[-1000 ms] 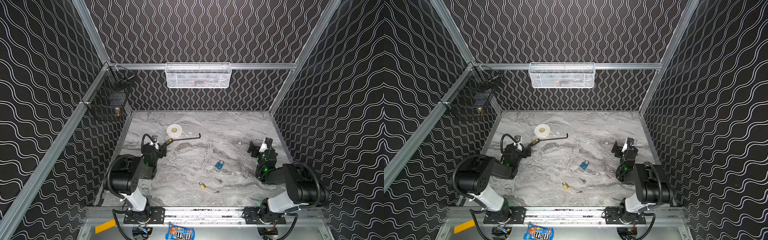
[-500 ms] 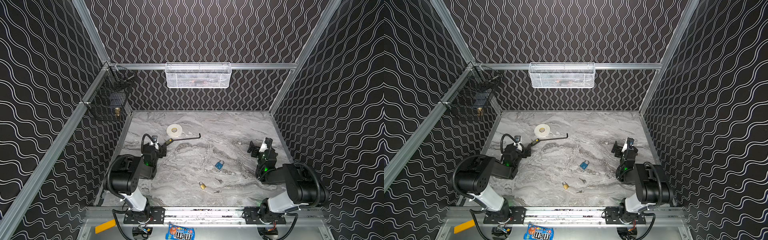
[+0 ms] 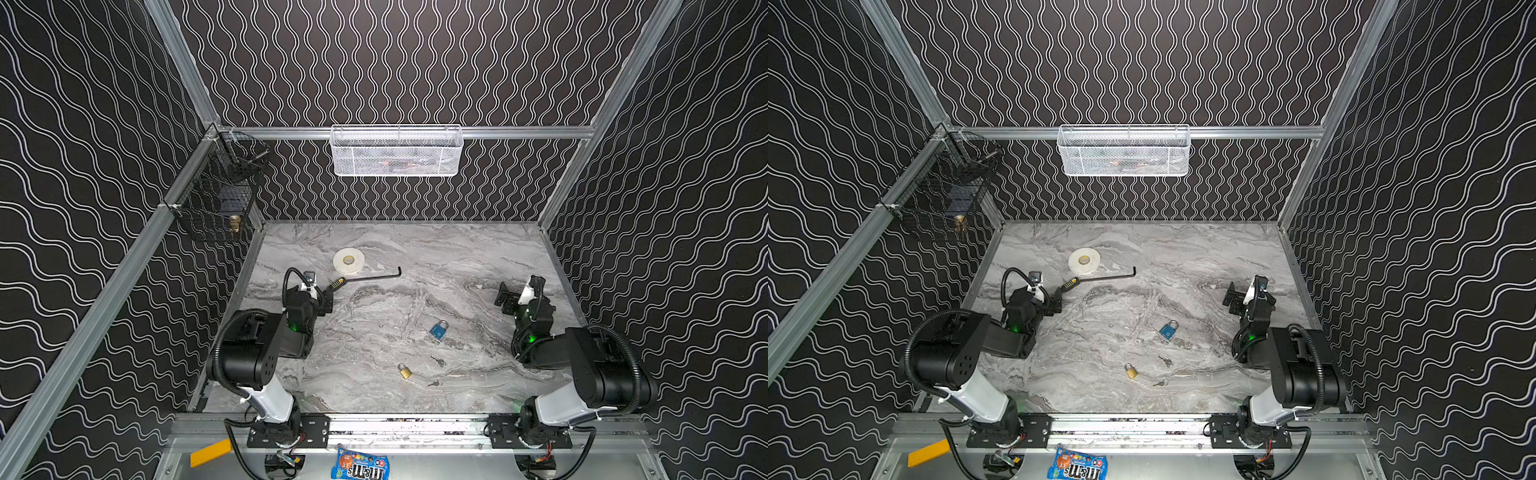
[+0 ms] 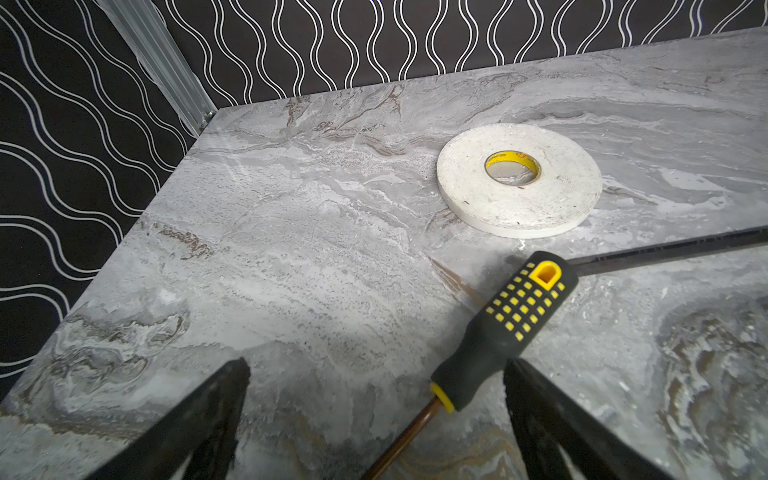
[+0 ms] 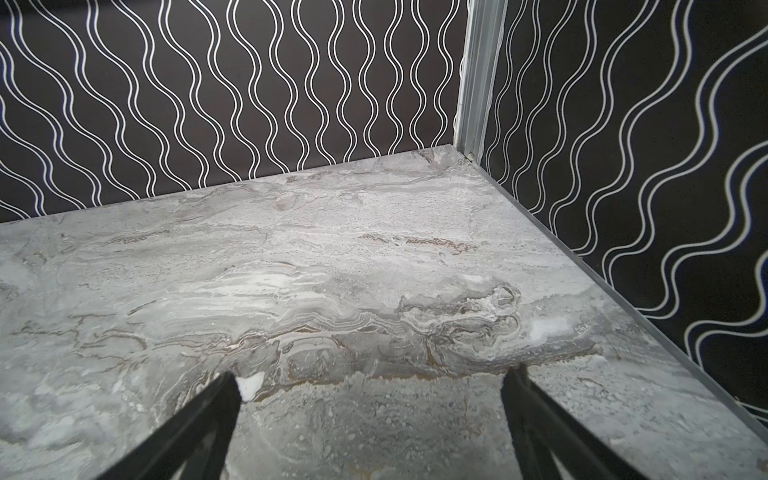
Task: Unlock with the key
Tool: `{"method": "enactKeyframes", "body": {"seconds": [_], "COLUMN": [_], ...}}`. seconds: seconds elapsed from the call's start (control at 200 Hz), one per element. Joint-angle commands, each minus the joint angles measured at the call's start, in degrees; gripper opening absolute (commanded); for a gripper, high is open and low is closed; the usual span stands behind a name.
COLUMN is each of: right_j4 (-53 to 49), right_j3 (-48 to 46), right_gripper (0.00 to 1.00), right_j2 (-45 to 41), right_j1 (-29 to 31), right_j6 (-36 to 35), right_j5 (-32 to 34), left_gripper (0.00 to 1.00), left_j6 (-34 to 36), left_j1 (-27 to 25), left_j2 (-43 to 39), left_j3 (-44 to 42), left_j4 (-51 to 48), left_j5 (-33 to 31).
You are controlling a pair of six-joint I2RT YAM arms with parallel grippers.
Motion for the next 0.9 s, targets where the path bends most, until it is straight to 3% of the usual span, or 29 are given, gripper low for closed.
{"method": "enactKeyframes", "body": {"seconds": [0.0,0.34,0.495,0.661,0.766,0.896], "right_j4": [2.7,3.9,-1.5,-14.6,-29.0,-39.7], "right_j3": [0.1,-0.7,0.5,4.0,9.3,14.7], "right_gripper": [0.99,0.99,0.99,0.99,0.99,0.99], "right_j2": [0.0,-0.6,-4.3,-10.6,-14.4,-17.0], "right_j1": [0.0,0.0,0.0,0.0,-0.4,-0.8], "right_j6": [-0.6,-1.2,-1.1,1.6,10.1,12.7], "right_j5": [-0.5,-2.0,-1.8,-0.4,4.8,-0.8], "left_gripper": [0.99,0.99,0.99,0.99,0.99,0.99], "left_j6": [0.8,1.6,1.6,1.9,-1.7,-5.8], "left_j1": [0.1,0.1,0.1,0.1,0.1,0.1], "left_j2": [-0.2,-0.7,-3.1,-10.2,-17.5,-24.9], "left_j3": [0.4,-1.3,-3.4,-4.3,-3.1,-2.5], "left_j4": [0.6,3.3,5.6,0.7,-10.2,-17.4], "left_j5": [0.9,2.1,2.5,3.5,3.3,4.2]}}
